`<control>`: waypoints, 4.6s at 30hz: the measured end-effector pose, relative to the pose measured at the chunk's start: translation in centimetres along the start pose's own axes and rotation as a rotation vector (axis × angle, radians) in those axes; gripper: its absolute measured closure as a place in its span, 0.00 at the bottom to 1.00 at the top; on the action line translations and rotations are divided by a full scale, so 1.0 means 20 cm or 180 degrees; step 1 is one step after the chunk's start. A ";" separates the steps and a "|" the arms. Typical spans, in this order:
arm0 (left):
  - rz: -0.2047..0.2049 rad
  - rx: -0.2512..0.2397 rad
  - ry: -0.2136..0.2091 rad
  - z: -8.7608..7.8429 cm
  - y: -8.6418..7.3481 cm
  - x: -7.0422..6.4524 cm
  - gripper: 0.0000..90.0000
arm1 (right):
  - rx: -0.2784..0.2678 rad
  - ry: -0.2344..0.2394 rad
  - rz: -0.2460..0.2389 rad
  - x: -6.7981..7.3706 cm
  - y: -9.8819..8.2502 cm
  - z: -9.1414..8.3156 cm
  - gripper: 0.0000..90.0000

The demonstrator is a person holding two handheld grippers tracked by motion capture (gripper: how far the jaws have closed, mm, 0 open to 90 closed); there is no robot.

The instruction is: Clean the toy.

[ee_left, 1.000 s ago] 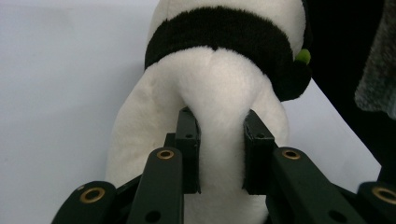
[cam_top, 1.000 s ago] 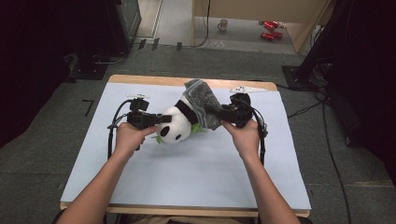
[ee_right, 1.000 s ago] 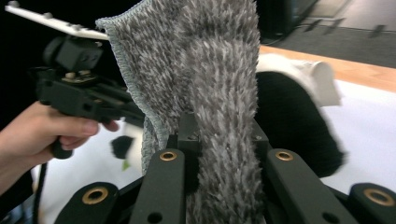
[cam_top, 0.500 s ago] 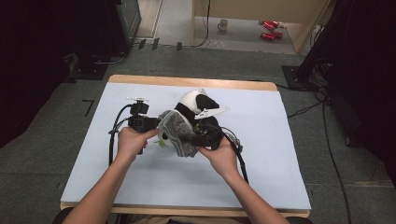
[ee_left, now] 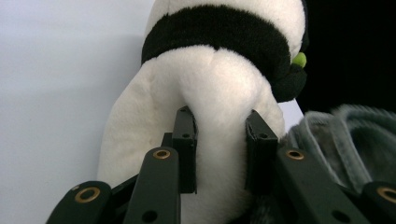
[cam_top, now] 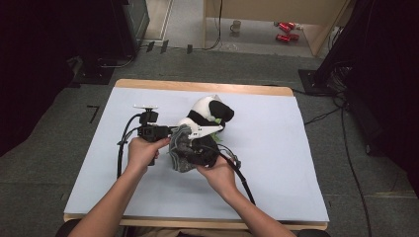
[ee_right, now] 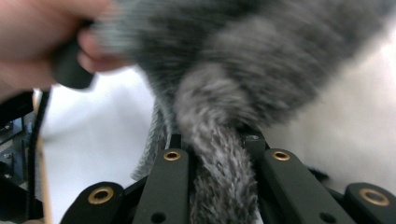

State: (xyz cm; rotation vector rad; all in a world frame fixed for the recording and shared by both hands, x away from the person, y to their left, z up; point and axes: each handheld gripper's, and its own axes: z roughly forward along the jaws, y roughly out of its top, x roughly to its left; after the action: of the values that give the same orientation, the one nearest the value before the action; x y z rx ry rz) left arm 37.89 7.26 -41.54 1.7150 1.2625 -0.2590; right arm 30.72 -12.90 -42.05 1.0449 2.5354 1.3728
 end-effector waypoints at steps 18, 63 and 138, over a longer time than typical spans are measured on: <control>-0.0014 -0.0035 -0.0042 -0.01 0.01 0.01 0.79 | 0.0313 -0.0281 -0.0152 -0.08 -0.13 0.11 0.87; -0.0209 -0.0398 -0.0484 -0.03 0.03 -0.02 0.82 | 0.0027 -0.0264 -0.0467 -0.03 -0.01 -0.06 0.88; 0.0355 0.0152 -0.0421 -0.16 0.09 0.10 0.82 | -0.0780 -0.0694 0.0208 -0.35 0.13 -0.65 0.87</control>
State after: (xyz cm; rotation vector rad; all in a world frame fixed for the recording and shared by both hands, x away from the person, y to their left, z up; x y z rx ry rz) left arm 39.16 11.06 -40.19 1.7724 1.0687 -0.3331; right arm 32.67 -25.37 -33.97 1.1658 2.1360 1.4510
